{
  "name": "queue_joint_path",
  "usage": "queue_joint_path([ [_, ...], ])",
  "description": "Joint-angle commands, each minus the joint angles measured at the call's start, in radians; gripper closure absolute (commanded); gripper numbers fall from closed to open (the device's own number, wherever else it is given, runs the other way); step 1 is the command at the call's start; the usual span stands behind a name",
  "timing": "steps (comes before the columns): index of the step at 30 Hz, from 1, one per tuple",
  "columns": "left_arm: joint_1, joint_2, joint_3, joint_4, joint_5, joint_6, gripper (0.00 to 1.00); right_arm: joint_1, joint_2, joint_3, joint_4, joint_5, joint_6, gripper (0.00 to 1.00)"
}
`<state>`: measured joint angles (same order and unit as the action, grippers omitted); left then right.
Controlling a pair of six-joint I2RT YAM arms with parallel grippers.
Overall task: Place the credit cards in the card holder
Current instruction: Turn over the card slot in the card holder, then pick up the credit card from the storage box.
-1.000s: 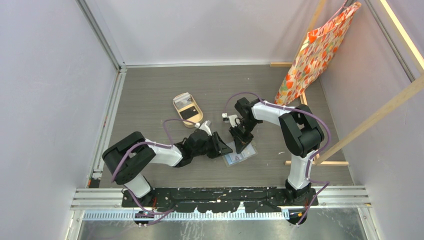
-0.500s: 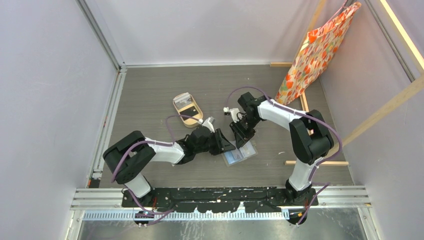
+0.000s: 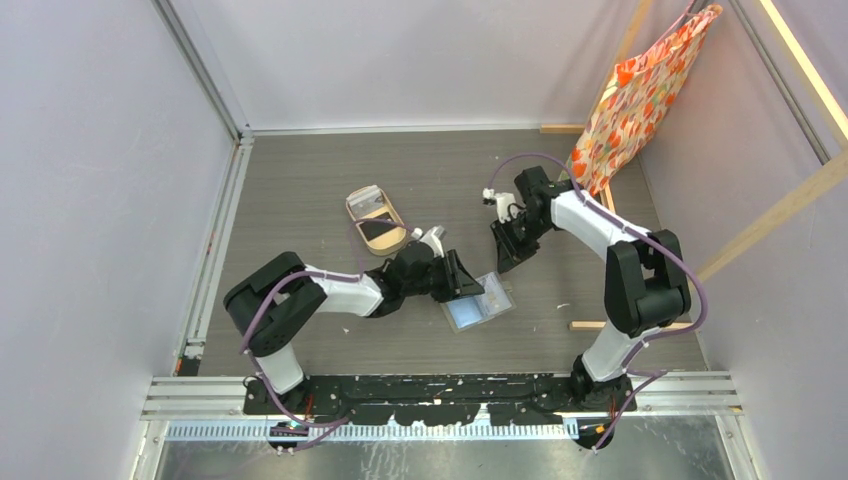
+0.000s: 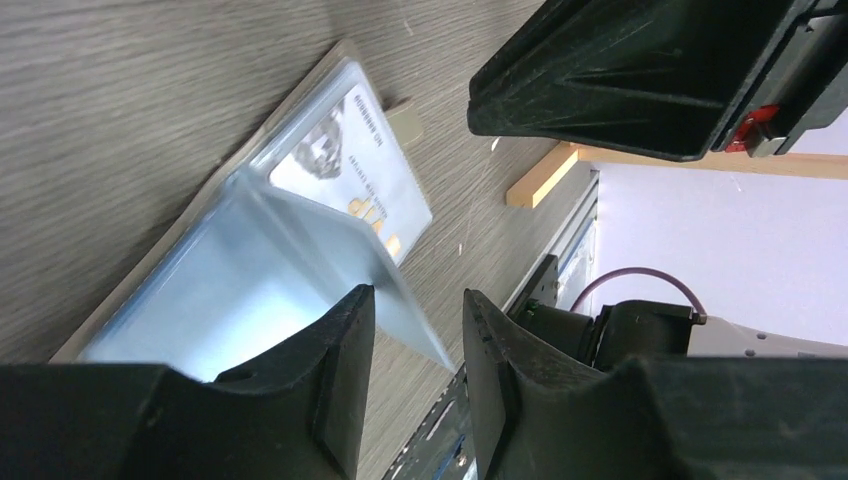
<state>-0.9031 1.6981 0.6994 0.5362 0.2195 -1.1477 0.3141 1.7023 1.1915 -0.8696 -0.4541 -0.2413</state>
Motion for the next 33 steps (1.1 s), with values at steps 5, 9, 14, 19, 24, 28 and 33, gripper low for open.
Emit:
queue_joint_path([
  [5, 0.000, 0.126, 0.134, 0.039, 0.082, 0.058, 0.58, -0.088, -0.098, 0.011, 0.006, -0.004, -0.002, 0.80],
  [9, 0.000, 0.171, 0.176, 0.063, 0.104, 0.074, 0.57, -0.103, -0.110, 0.011, 0.001, -0.023, -0.012, 0.80],
  [14, 0.003, 0.135, 0.170, 0.083, 0.083, 0.146, 0.56, -0.124, -0.122, 0.011, -0.017, -0.075, -0.039, 0.80],
  [19, 0.016, 0.001, 0.130, 0.027, 0.032, 0.284, 0.56, -0.126, -0.123, 0.016, -0.075, -0.191, -0.118, 0.79],
  [24, 0.024, -0.212, 0.092, -0.148, -0.121, 0.511, 0.55, -0.127, -0.098, 0.037, -0.183, -0.342, -0.263, 0.79],
  [28, 0.025, -0.411, 0.064, -0.247, -0.327, 0.705, 0.38, -0.113, -0.108, 0.038, -0.237, -0.386, -0.373, 0.79],
  [33, 0.128, -0.511, 0.079, -0.311, -0.410, 0.873, 0.01, -0.101, -0.167, 0.024, -0.226, -0.364, -0.409, 0.76],
])
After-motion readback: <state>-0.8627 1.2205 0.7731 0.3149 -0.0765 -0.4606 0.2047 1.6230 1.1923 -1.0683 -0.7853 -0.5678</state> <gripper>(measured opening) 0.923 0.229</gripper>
